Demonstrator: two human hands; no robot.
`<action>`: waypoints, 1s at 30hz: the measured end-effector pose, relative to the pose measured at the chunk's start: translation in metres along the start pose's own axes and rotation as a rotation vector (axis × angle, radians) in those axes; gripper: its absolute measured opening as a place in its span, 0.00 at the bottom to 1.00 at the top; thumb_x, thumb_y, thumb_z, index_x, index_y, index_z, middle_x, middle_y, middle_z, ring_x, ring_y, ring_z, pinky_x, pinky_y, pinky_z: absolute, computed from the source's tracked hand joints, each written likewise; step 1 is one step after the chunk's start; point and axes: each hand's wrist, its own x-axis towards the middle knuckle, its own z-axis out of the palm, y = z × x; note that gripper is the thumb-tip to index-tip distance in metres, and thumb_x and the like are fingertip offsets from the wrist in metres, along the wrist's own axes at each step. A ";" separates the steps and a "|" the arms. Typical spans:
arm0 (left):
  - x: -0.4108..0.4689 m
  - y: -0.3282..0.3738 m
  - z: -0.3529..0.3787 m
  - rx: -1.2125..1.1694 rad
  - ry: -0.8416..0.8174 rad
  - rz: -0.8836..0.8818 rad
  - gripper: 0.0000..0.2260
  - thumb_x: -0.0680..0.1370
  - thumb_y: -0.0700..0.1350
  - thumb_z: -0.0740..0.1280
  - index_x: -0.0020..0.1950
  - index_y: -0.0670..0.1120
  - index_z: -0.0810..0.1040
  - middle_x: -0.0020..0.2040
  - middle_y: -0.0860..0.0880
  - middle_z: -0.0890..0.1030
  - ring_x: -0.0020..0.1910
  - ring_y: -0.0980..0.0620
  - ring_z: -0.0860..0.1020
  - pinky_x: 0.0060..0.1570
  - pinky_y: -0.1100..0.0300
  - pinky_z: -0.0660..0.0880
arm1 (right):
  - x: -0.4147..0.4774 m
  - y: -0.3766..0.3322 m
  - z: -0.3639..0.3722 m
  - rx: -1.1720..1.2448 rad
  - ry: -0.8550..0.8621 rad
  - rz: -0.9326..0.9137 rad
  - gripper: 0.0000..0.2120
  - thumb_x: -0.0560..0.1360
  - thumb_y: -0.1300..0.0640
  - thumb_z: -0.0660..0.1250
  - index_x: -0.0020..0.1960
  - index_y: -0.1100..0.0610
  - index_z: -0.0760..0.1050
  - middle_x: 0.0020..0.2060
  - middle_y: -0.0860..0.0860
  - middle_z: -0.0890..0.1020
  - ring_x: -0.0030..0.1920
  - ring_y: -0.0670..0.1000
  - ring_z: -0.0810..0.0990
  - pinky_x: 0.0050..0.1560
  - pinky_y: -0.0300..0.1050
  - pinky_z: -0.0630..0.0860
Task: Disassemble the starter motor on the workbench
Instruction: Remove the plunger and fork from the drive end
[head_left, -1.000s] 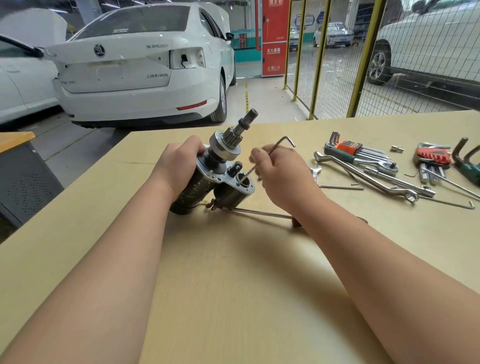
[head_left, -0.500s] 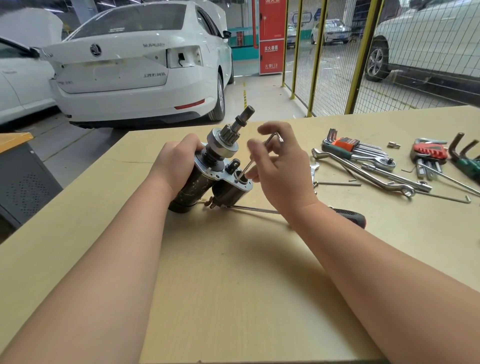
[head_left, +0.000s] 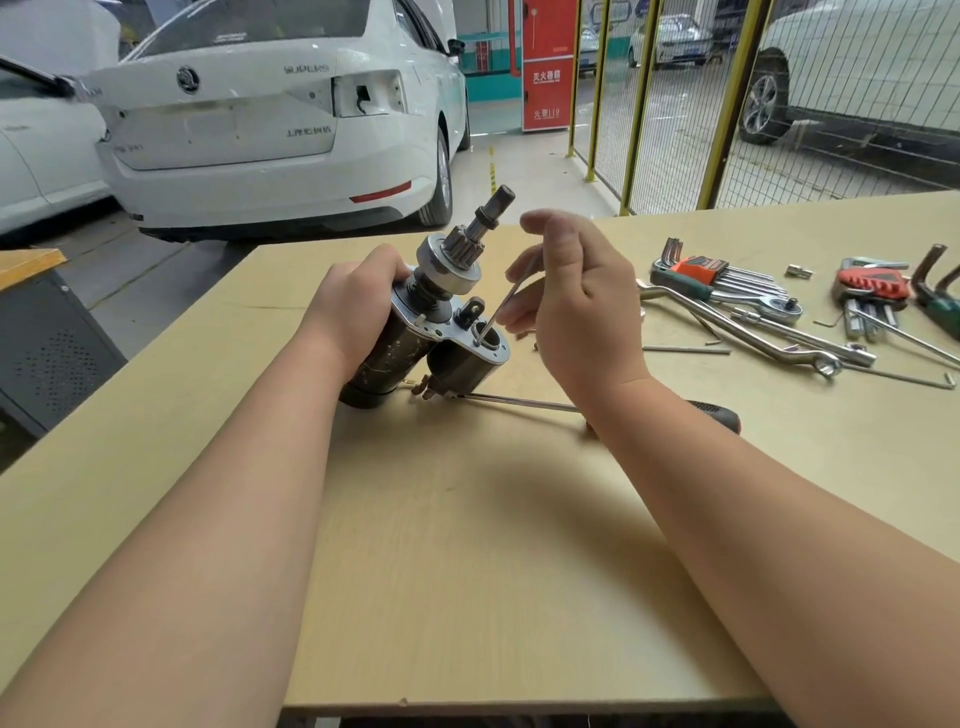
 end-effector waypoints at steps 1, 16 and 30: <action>0.000 0.000 0.000 -0.001 0.001 0.002 0.15 0.67 0.54 0.59 0.23 0.49 0.72 0.23 0.54 0.72 0.34 0.49 0.70 0.37 0.55 0.67 | 0.001 -0.001 0.000 0.063 -0.014 0.038 0.10 0.80 0.50 0.54 0.49 0.46 0.75 0.33 0.50 0.77 0.26 0.54 0.80 0.26 0.45 0.76; -0.002 0.000 0.000 -0.008 -0.005 0.008 0.15 0.68 0.53 0.59 0.22 0.50 0.70 0.22 0.54 0.71 0.32 0.50 0.69 0.36 0.56 0.66 | 0.014 0.006 -0.004 0.679 0.024 0.651 0.15 0.81 0.46 0.56 0.42 0.54 0.71 0.27 0.49 0.78 0.21 0.47 0.69 0.26 0.37 0.71; 0.003 0.005 0.003 0.074 -0.006 -0.038 0.14 0.69 0.55 0.58 0.35 0.47 0.76 0.34 0.46 0.77 0.38 0.46 0.74 0.41 0.53 0.71 | 0.017 0.001 -0.002 0.294 0.031 0.302 0.09 0.81 0.53 0.58 0.46 0.57 0.71 0.27 0.50 0.80 0.21 0.47 0.72 0.29 0.44 0.77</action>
